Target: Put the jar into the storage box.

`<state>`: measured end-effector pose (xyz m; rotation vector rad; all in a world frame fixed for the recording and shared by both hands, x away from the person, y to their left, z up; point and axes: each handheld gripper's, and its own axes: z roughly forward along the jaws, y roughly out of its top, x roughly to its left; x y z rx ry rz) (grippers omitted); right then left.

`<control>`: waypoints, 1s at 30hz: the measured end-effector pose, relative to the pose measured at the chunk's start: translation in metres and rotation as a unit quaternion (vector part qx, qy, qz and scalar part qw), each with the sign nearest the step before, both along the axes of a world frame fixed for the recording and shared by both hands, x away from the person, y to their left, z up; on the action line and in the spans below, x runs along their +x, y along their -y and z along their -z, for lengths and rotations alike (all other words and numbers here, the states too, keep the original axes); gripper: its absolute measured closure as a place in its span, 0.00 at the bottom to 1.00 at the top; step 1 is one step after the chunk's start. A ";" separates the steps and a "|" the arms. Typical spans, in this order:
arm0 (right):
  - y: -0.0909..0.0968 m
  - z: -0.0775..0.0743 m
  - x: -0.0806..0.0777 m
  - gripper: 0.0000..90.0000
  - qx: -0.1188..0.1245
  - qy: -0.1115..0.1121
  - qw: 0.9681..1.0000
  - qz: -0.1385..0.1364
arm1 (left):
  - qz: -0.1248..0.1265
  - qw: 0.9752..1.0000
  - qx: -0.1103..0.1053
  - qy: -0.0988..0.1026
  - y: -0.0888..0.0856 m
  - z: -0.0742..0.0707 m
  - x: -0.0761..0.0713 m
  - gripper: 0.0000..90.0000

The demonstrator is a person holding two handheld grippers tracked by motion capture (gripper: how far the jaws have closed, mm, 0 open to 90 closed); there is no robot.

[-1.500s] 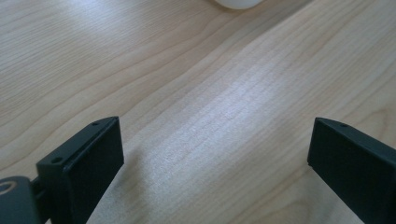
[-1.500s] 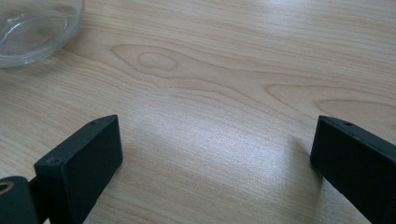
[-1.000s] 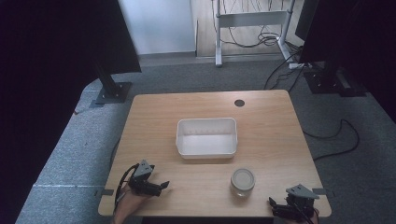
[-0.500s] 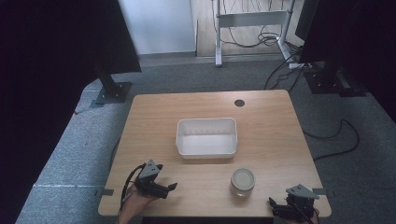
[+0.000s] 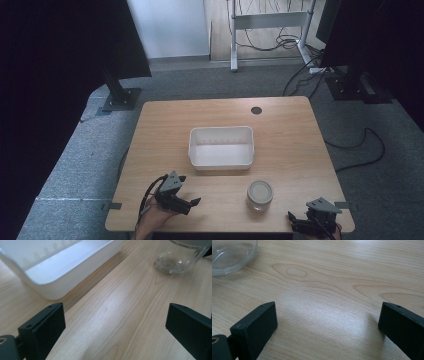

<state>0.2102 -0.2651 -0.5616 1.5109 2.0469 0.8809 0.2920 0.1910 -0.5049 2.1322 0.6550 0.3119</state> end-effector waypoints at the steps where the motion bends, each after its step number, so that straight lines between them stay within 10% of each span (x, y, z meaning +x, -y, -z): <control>1: 0.000 0.000 0.000 0.02 0.000 0.000 1.000 0.000 | 0.003 1.000 0.000 0.001 0.002 -0.001 0.000 0.03; 30: 0.000 0.000 0.000 0.02 0.000 0.000 1.000 -0.001 | 0.071 0.997 -0.011 0.015 0.076 -0.009 0.000 0.03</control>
